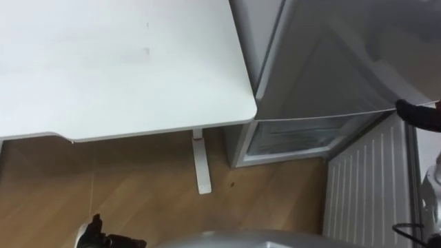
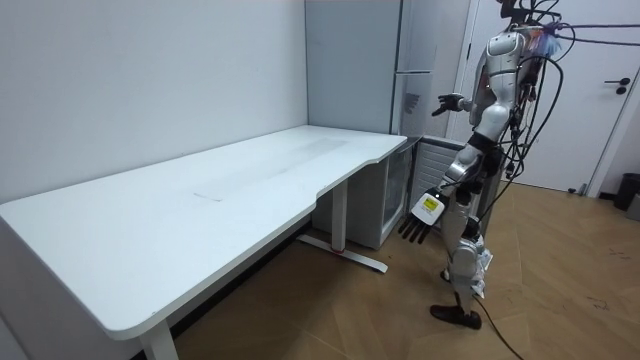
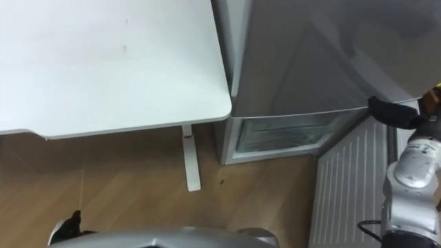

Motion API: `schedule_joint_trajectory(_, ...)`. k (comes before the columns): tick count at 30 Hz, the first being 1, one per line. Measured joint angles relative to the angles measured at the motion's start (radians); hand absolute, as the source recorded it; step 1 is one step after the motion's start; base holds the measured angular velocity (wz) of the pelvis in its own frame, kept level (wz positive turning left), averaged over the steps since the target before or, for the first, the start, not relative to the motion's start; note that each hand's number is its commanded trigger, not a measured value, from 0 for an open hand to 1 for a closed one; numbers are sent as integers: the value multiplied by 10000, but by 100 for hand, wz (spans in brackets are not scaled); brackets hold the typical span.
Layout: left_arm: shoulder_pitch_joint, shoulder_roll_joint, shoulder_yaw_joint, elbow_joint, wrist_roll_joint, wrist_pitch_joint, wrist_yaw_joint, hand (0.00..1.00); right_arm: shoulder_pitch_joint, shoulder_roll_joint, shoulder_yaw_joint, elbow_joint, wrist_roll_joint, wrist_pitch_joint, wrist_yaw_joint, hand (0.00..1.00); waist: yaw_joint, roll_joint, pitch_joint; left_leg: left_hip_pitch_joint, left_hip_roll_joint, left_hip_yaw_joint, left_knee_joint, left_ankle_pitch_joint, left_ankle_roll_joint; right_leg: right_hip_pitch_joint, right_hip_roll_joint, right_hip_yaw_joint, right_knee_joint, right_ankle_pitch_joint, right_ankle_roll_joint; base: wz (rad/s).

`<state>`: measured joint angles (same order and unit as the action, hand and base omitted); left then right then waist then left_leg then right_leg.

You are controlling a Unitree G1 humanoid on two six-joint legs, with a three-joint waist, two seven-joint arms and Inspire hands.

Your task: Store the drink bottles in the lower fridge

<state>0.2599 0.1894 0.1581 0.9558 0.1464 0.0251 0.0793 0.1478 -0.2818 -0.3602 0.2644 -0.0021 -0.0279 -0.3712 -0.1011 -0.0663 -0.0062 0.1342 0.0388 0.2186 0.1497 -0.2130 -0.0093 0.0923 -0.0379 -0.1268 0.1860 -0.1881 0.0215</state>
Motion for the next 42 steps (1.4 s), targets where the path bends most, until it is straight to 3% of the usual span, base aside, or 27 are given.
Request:
schedule_joint_trajectory(6, -26, -99, 4, -150, 174, 209, -19, 0, 348, 4, -202, 318, 370, 96, -412, 0, -110, 24, 37, -31, 14, 141, -9, -1, -5, -80, 27, 211, -6, -1, -4, -7)
schedule_joint_trajectory(12, -146, -132, 21, -157, 439, 406, -23, 0, 547, 29, -544, 983, 1208, 326, -437, 0, -238, -148, 38, -32, 7, 246, -44, -5, -11, -99, 35, 347, -29, -1, -3, -5)
schedule_joint_trajectory(17, -157, -128, 24, -157, 430, 602, -53, 0, 496, 22, -1124, 2128, 1698, 470, -814, 0, -353, -241, 36, -5, 7, 255, -63, -5, -12, -118, 55, 428, -55, -1, -3, -3)
schedule_joint_trajectory(24, -91, -126, 74, -254, 442, 775, -245, 0, 478, -3, -1923, 2496, 2461, 618, -1110, 0, -562, -317, 38, -23, 5, 256, -52, -2, -13, -224, 59, 446, -33, -2, -3, 0)
schedule_joint_trajectory(28, 44, -125, 523, -517, 449, 780, -253, 0, 498, -41, -2535, 3047, 3056, 607, -1168, 0, -594, -427, 66, -36, 11, 294, -53, -2, -13, -243, 66, 488, -39, -3, -3, -2)
schedule_joint_trajectory(42, 8, -120, 635, -492, 540, 780, -317, 0, 529, -122, -2047, 5629, 5812, 661, 49, 0, -578, -310, 55, -7, 21, 431, -153, -5, -15, -248, 109, 716, -4, 3, -10, -3)
